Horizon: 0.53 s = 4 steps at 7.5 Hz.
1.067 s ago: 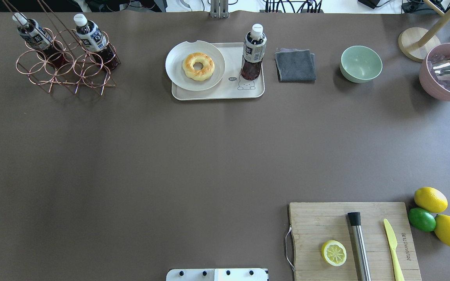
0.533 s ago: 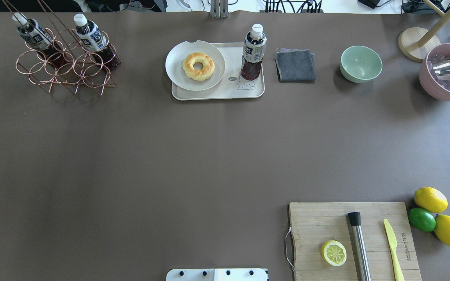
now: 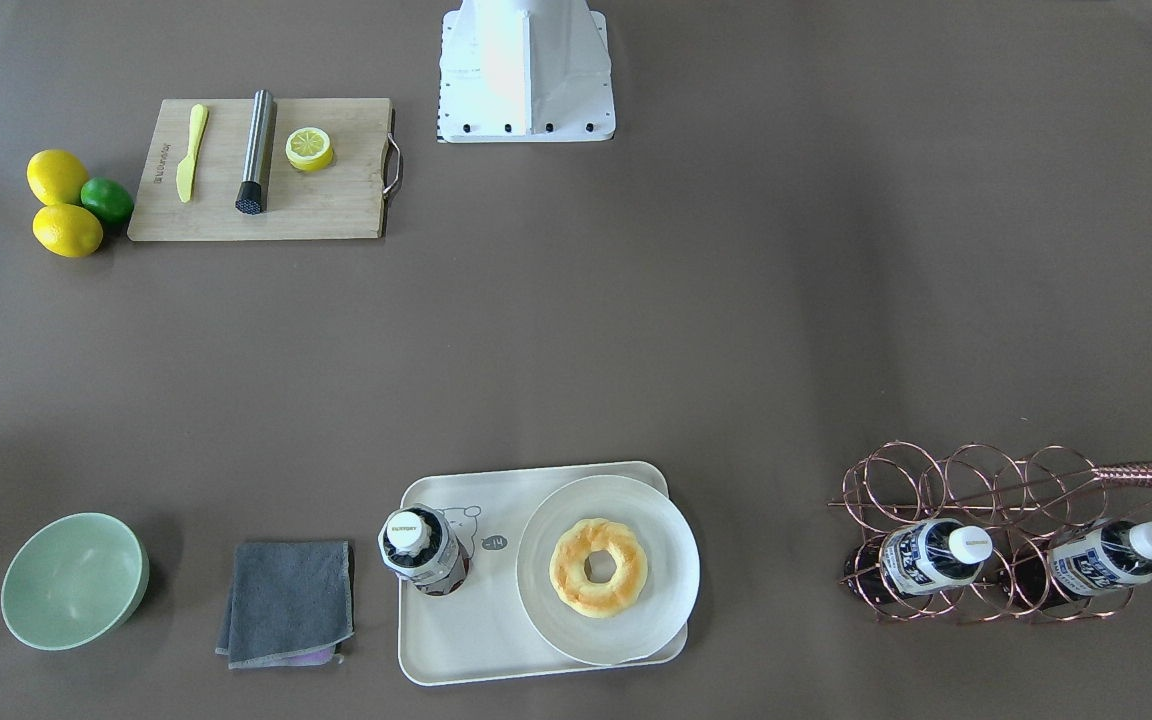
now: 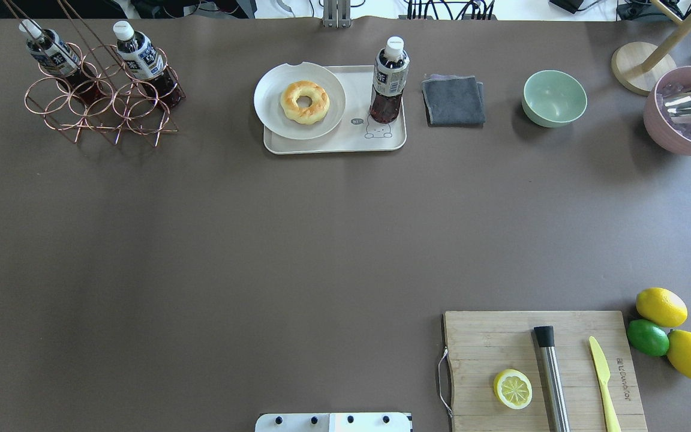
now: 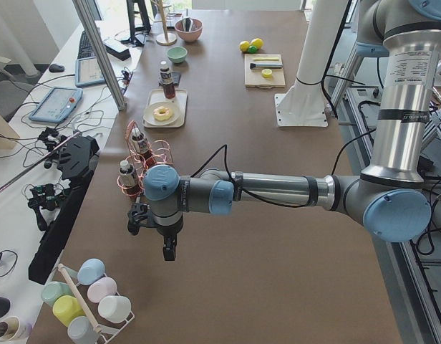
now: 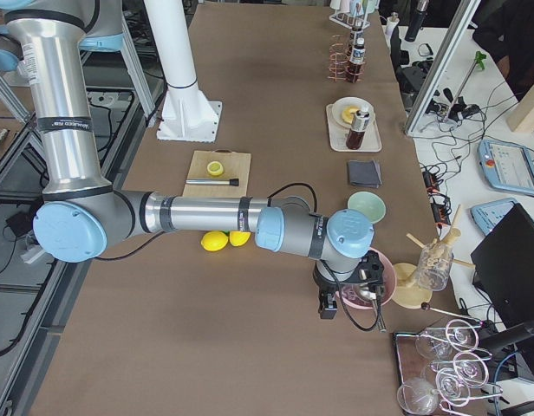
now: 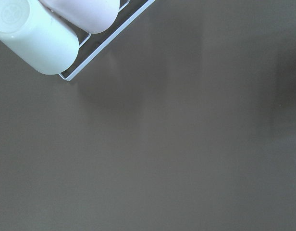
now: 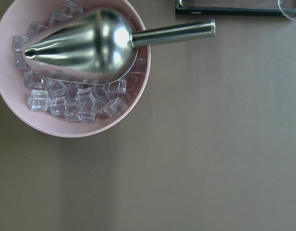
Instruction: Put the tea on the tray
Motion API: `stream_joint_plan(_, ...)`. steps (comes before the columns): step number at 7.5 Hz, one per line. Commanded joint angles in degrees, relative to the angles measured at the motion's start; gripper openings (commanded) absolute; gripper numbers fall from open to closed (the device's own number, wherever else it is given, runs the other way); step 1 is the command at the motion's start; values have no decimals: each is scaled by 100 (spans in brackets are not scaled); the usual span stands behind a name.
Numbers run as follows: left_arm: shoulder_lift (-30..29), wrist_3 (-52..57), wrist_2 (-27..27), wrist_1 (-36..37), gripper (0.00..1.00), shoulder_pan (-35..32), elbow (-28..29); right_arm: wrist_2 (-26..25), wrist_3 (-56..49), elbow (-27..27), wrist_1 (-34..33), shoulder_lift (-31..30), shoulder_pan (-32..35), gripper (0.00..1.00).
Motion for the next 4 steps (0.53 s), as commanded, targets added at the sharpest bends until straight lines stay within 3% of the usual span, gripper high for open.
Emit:
stream_joint_plan(1,-12,0,0,0,98,0,-4,2,0,7,0,2,0,100)
stream_joint_plan(4,-3,0,0,0,98,0,-4,46,0,25,-9,2,0,100)
